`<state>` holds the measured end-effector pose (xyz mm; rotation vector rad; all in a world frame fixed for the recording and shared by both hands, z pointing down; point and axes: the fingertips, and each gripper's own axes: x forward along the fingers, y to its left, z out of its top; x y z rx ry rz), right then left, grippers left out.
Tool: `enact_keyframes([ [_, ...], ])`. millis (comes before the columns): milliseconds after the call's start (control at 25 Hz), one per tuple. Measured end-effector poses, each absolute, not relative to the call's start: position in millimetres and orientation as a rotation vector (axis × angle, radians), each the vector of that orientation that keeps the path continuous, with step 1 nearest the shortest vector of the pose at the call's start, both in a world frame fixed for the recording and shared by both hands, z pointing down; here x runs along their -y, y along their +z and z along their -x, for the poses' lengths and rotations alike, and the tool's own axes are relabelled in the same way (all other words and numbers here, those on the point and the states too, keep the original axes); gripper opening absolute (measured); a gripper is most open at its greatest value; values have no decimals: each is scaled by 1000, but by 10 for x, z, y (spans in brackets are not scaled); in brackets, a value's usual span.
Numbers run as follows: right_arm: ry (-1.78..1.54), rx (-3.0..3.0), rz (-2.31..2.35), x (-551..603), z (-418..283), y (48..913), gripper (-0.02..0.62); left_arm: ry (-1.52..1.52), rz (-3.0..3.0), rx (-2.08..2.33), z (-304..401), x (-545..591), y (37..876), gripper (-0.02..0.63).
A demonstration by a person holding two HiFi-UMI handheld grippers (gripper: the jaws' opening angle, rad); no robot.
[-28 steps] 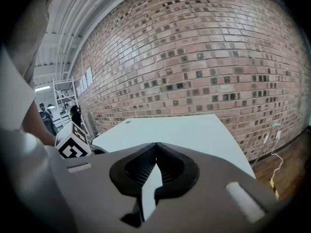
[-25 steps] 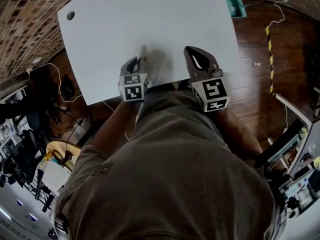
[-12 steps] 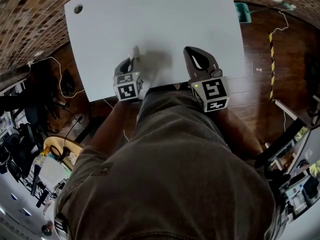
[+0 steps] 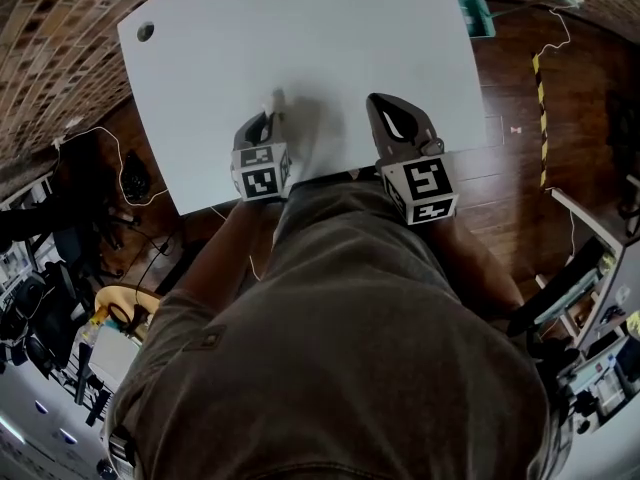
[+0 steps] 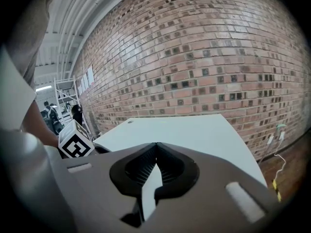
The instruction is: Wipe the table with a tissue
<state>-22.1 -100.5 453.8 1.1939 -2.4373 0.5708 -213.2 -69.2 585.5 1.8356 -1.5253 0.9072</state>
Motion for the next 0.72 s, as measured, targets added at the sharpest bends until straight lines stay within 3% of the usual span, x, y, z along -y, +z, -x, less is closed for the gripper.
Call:
enact_keyframes([
  [720, 592, 2412, -1241, 966, 25, 4566, 15, 914, -1990, 1370, 1534, 639, 5854, 44],
])
